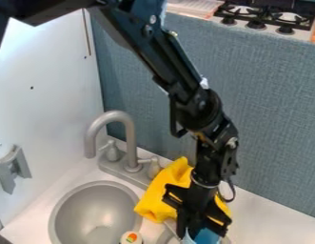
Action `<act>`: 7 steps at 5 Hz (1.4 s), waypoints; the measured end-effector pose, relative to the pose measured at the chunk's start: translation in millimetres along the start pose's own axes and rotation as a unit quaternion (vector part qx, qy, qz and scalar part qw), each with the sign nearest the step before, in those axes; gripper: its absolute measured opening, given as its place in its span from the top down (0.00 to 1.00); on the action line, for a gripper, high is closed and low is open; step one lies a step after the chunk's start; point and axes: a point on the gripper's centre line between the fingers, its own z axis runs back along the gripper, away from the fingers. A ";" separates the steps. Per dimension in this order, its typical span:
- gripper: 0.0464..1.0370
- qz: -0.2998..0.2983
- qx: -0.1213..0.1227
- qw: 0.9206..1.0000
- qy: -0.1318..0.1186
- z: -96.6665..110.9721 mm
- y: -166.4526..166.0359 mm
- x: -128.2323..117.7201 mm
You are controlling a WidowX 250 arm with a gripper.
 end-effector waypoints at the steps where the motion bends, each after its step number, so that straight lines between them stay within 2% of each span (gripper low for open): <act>1: 0.92 -0.005 -0.005 1.000 -0.004 -3.3 0.7 -1.6; 2: 0.73 0.020 -0.030 0.999 0.011 -8.4 6.9 -6.7; 3: 0.45 0.032 -0.052 0.998 -0.005 -1.9 7.6 -7.7; 4: 0.15 0.049 -0.044 0.998 -0.018 14.5 11.4 -8.0; 5: 0.03 0.067 -0.031 0.997 -0.030 28.4 14.5 -13.6; 6: 0.03 0.053 -0.007 0.997 -0.051 51.9 -4.3 -31.7; 7: 0.04 0.014 0.014 0.997 -0.080 74.4 -41.4 -56.5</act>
